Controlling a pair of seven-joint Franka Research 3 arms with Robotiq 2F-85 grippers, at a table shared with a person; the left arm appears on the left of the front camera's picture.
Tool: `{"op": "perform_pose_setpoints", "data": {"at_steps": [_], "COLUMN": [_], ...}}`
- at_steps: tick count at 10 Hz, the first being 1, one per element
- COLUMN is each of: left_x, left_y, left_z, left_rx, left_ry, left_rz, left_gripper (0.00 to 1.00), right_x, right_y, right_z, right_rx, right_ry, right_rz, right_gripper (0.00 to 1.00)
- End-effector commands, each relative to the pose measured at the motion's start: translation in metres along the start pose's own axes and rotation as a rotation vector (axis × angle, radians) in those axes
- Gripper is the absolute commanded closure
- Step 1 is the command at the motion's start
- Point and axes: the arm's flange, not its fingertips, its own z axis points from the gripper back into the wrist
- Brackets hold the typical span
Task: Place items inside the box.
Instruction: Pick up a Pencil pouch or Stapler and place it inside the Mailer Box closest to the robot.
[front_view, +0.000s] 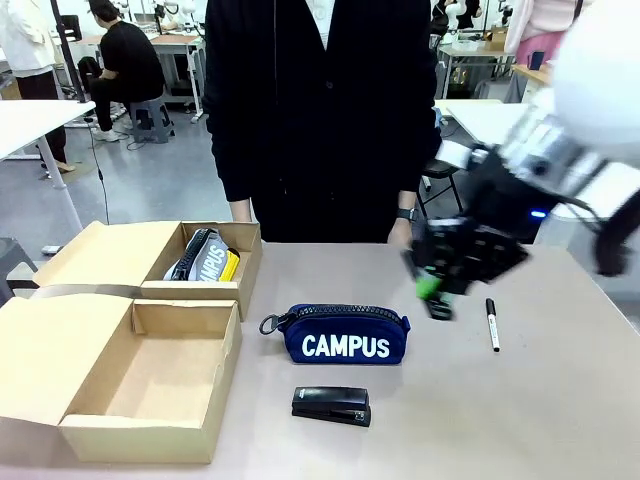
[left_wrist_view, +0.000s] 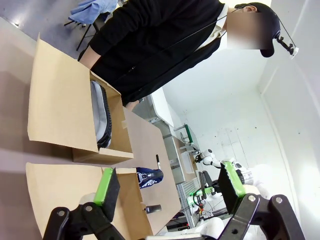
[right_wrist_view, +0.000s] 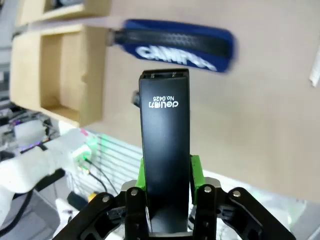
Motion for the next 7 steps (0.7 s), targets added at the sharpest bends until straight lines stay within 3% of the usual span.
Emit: {"op": "perform_pose_setpoints", "data": {"at_steps": [1,4,7], "left_x": [0.0,0.0,0.0], "left_y": [-0.001,-0.001,-0.001], "left_z": [-0.001,-0.001,-0.001], "left_rx": [-0.023,-0.023,-0.023], "left_ry": [-0.021,-0.021,-0.021], "left_rz": [-0.02,-0.02,-0.02], "left_gripper": [0.0,0.0,0.0], "right_x": [0.05,0.098,0.109], "right_y": [0.063,0.164,0.232], "right_z": [-0.037,-0.112,-0.18], "right_rx": [0.033,0.072,0.065], "right_ry": [-0.033,-0.039,0.044], "right_rz": [-0.017,0.006,0.045], "right_gripper": [0.63,0.63,0.63]}}
